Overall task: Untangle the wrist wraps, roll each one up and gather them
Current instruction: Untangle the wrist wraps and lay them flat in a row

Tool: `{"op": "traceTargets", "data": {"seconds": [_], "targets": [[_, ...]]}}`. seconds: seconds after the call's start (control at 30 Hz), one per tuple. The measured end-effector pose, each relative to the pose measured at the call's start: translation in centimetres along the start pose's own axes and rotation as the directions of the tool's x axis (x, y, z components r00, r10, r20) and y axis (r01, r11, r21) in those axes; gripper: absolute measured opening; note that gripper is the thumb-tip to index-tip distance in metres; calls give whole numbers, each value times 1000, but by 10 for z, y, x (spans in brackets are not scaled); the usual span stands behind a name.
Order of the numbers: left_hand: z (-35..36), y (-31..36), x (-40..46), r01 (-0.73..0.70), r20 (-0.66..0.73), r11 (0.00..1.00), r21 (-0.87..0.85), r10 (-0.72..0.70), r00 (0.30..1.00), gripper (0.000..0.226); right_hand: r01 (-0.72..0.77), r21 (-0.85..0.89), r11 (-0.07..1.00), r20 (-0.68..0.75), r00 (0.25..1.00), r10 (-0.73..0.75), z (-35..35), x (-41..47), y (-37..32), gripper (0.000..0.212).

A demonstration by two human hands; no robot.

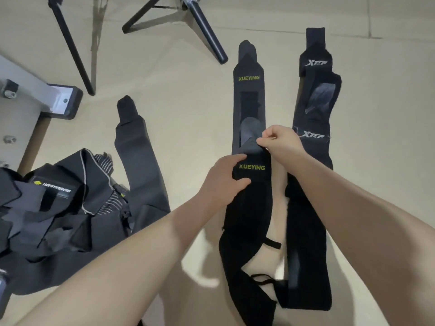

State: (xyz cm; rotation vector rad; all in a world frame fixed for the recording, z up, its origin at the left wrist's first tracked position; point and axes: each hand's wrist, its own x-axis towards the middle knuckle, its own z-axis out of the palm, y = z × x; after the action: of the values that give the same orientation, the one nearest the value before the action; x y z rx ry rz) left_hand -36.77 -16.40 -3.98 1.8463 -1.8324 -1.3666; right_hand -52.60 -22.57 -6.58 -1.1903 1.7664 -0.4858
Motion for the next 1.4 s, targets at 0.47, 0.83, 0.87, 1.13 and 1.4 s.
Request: {"op": "traceTargets", "data": {"seconds": [0.47, 0.83, 0.87, 1.13, 1.4], "targets": [[25, -32, 16, 7, 110, 903, 430, -60, 992, 62, 18, -371, 929, -89, 994, -55, 26, 39, 16, 21], [22, -45, 19, -327, 327, 564, 759, 105, 939, 99, 354, -695, 625, -22, 859, -511, 50, 1, 38, 20], [21, -44, 22, -320, 320, 540, 778, 97, 942, 103, 364, -679, 637, -25, 857, -515, 51, -6, 47, 29], [15, -14, 42, -234, 244, 636, 736, 73, 967, 98, 219, -709, 671, 139, 975, -171, 30, -15, 29, 56], [12, -61, -48, -145, 80, 940, 308, 127, 989, 36, -292, -218, 931, 95, 943, 319, 53, -134, 36, 48]]}}
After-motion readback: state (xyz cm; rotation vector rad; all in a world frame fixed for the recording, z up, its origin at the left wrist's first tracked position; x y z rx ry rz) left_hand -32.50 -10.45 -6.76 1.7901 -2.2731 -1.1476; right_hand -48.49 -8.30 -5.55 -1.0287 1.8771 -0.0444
